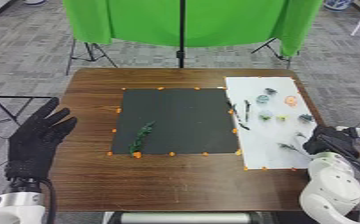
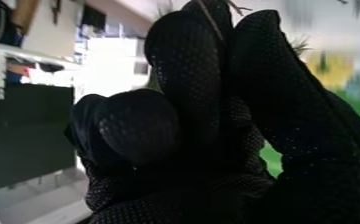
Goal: Arrange flowers
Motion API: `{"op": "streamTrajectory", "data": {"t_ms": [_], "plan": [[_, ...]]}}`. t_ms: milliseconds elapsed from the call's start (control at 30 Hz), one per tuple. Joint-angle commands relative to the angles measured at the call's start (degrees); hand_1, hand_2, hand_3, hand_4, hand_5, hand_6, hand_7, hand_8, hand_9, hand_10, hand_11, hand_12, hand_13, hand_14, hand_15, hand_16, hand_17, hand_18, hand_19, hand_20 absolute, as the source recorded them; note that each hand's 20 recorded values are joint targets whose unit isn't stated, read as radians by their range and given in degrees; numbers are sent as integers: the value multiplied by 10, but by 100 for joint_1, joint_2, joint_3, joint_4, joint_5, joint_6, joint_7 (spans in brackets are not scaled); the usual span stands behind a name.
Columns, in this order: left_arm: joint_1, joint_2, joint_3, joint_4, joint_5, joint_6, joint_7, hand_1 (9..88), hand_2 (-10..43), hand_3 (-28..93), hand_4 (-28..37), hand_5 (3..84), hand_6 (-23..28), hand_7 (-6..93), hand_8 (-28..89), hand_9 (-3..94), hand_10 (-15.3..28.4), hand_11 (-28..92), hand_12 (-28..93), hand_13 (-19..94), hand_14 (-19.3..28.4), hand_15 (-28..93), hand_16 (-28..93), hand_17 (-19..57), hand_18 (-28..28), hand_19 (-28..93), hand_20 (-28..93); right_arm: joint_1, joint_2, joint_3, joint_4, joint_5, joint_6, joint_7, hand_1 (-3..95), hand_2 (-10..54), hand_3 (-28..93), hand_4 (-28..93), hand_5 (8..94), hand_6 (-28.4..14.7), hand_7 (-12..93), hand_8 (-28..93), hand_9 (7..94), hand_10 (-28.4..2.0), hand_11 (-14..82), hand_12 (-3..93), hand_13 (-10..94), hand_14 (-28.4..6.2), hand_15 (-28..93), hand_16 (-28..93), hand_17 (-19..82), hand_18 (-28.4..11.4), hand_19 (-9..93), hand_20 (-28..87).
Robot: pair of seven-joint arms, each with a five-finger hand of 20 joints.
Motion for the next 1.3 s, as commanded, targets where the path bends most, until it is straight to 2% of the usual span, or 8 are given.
{"op": "streamTrajectory", "data": {"t_ms": [33, 200, 433, 667, 733, 933, 1200, 1300], "plan": [[105, -68, -97, -46, 38, 29, -59, 251, 50, 801, -231, 391, 95, 122, -89, 335, 194, 251, 119, 255, 276, 546, -80, -69, 284, 505, 241, 680, -200, -227, -795, -461, 352, -417, 550, -95, 723, -283, 919, -29, 168, 78, 908, -116, 444, 189, 828, -98, 754, 171, 474, -251, 932, 597], [186, -108, -192, -93, 56, 53, -85, 250, 49, 802, -230, 392, 95, 122, -89, 335, 193, 251, 119, 255, 275, 545, -80, -69, 284, 504, 243, 2436, -1136, -1574, -658, -99, 102, -707, 548, -95, 734, -283, 921, -29, 168, 81, 914, -115, 446, 192, 834, -99, 760, 174, 483, -253, 932, 617], [-27, -175, -172, -84, 172, -43, -376, 250, 50, 801, -230, 391, 95, 121, -89, 335, 193, 251, 119, 255, 276, 545, -80, -69, 284, 504, 244, 3646, -2595, -3158, 160, -45, -511, -1104, 528, -95, 733, -282, 926, -26, 176, 90, 917, -115, 468, 199, 838, -102, 770, 178, 493, -256, 932, 638], [-103, -211, -185, -83, 262, -114, -598, 251, 50, 800, -230, 392, 95, 121, -89, 334, 193, 250, 119, 255, 275, 546, -80, -69, 284, 503, 245, 3707, -3247, -3691, 842, -69, -1172, -1070, 517, -95, 730, -280, 934, -24, 188, 103, 915, -123, 502, 208, 838, -110, 785, 180, 496, -259, 932, 655], [-65, -200, -208, -103, 265, -90, -593, 250, 50, 801, -229, 392, 95, 122, -89, 334, 193, 250, 119, 255, 275, 546, -80, -69, 284, 503, 246, 3704, -3376, -3801, 998, -118, -1298, -1074, 510, -95, 728, -274, 935, -23, 189, 101, 917, -126, 505, 209, 839, -113, 790, 181, 496, -259, 932, 659], [-240, -202, -157, -49, 304, -167, -736, 251, 50, 801, -229, 392, 95, 122, -89, 335, 193, 252, 120, 256, 276, 547, -81, -68, 284, 503, 247, 3639, -3690, -3873, 1224, -155, -1907, -1023, 476, -95, 742, -260, 937, -19, 245, 52, 935, -136, 507, 206, 848, -119, 798, 180, 504, -264, 932, 679], [-515, -115, 27, 57, 316, -263, -800, 252, 50, 801, -229, 393, 95, 122, -89, 335, 193, 251, 119, 257, 276, 548, -81, -68, 284, 503, 248, 3864, -3742, -4249, 1424, -145, -1872, -906, 453, -74, 752, -251, 937, -13, 285, -6, 937, -138, 529, 197, 861, -121, 805, 184, 517, -271, 932, 696], [-574, -102, 60, 83, 334, -296, -811, 252, 50, 801, -228, 394, 95, 122, -89, 335, 193, 252, 118, 256, 275, 548, -81, -68, 284, 503, 248, 3875, -3797, -4295, 1480, -279, -1743, -832, 431, -34, 754, -237, 937, -8, 320, -126, 937, -140, 539, 191, 865, -121, 804, 188, 522, -272, 932, 700]]}}
